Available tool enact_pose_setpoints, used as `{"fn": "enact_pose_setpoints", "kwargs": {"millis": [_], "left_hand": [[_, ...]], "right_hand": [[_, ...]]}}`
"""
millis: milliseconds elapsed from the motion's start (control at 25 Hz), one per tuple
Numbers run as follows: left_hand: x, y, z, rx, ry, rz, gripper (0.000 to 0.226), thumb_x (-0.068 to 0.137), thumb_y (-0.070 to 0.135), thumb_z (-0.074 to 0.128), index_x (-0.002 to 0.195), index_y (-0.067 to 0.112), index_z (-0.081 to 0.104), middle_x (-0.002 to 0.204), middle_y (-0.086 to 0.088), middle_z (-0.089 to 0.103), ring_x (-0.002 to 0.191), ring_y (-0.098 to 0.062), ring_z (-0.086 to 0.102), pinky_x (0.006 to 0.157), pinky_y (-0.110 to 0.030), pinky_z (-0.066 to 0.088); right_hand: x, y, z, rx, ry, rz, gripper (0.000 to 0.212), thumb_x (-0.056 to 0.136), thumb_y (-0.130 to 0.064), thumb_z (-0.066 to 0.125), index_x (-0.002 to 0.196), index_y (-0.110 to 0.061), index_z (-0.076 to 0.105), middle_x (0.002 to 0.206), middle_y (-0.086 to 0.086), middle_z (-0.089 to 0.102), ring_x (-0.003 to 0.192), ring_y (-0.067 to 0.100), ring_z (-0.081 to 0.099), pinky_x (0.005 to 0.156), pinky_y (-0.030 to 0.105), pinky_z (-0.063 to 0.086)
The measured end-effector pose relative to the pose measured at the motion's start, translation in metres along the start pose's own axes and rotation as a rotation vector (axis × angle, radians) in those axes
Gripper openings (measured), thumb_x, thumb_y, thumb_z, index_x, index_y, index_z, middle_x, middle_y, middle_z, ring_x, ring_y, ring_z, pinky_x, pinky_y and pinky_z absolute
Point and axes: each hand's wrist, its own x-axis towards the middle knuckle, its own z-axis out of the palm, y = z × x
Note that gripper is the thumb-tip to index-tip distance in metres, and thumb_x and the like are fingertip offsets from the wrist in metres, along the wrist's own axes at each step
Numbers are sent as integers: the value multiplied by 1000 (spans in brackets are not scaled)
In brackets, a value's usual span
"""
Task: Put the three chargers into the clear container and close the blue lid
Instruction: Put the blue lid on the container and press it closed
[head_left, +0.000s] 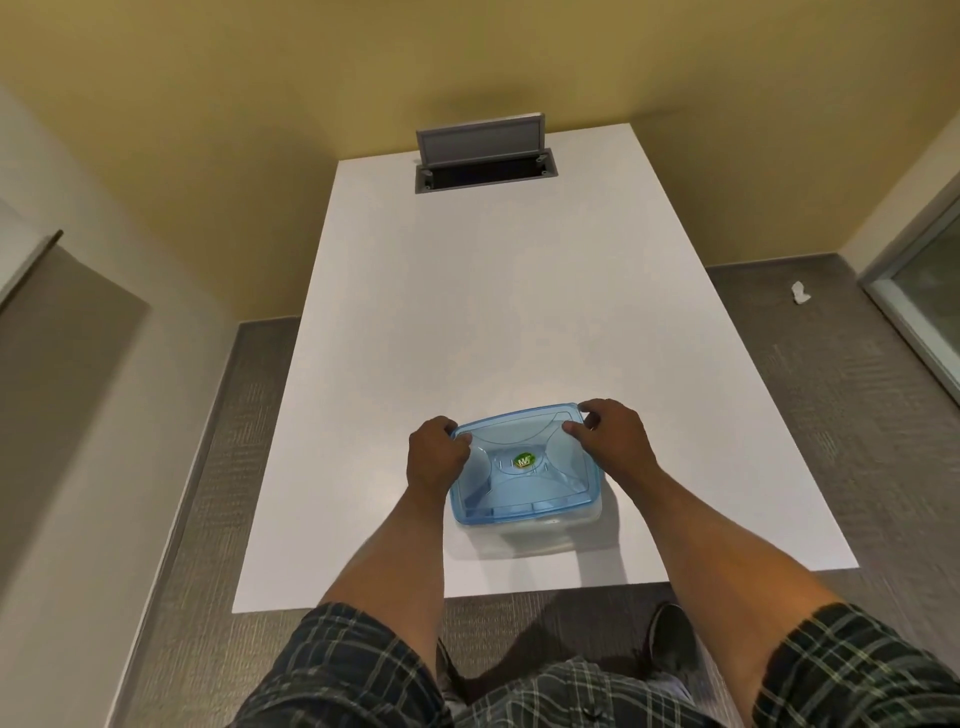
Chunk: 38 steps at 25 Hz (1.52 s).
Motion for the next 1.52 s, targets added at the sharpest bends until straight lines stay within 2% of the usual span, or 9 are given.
{"fn": "enact_pose_setpoints", "kwargs": {"millis": [360,560,720,840,960,1120,1320,1440,1520], "left_hand": [[-3,5,-12,152,-108,55,29,86,27,71,111,12,74,112,-5,74,108,-25,66,91,-33,54],[0,5,-19,208,-234,79,48,85,28,74,130,11,67,130,-8,68,123,-27,62,102,-36,51],[10,8,-29,403,-489,83,93,79,38,83,156,15,37,156,-6,46,142,-25,45,116,-36,39],[12,12,-35,531,-664,35,132,66,45,91,164,24,4,165,-1,31,151,-23,32,121,-36,31],[11,13,-36,622,-750,-6,151,58,46,95,160,30,-16,167,-2,27,152,-25,30,121,-41,32],[6,12,-31,736,-732,44,157,58,48,94,157,25,-25,161,-11,37,146,-30,39,116,-43,38],[2,11,-30,747,-714,68,156,60,48,93,158,22,-25,156,-13,42,142,-31,43,113,-44,41],[0,14,-29,737,-712,66,156,61,45,94,158,20,-25,157,-14,42,142,-33,44,114,-46,41],[-1,16,-27,709,-714,44,154,63,39,94,158,19,-25,154,-16,45,138,-33,48,112,-45,43]], "right_hand": [[1,7,-5,-36,-95,41,45,84,-34,77,119,-7,68,100,9,70,92,25,66,81,32,51],[2,12,-4,46,-123,68,46,83,-30,78,121,-9,66,97,11,70,90,28,68,85,48,57],[5,12,-5,-55,-158,-3,47,86,-31,75,129,-15,64,98,8,70,79,23,65,82,38,56],[9,11,-6,-124,-188,-14,50,88,-32,72,133,-14,61,112,11,70,98,29,67,89,39,53],[11,11,-4,-176,-200,-10,53,90,-34,70,137,-14,58,124,12,65,116,29,60,97,38,47],[13,10,-2,-205,-229,-28,53,92,-33,68,141,-18,55,129,13,62,122,29,56,101,38,43],[17,9,-10,-238,-337,-73,60,89,-34,72,143,-14,53,126,15,63,112,33,63,96,37,47],[16,11,-16,-201,-415,-96,76,83,-35,80,146,-9,47,104,8,64,92,26,65,88,39,54],[15,13,-16,-110,-421,-62,78,80,-32,83,146,-10,47,88,1,62,76,22,65,72,35,59]]}}
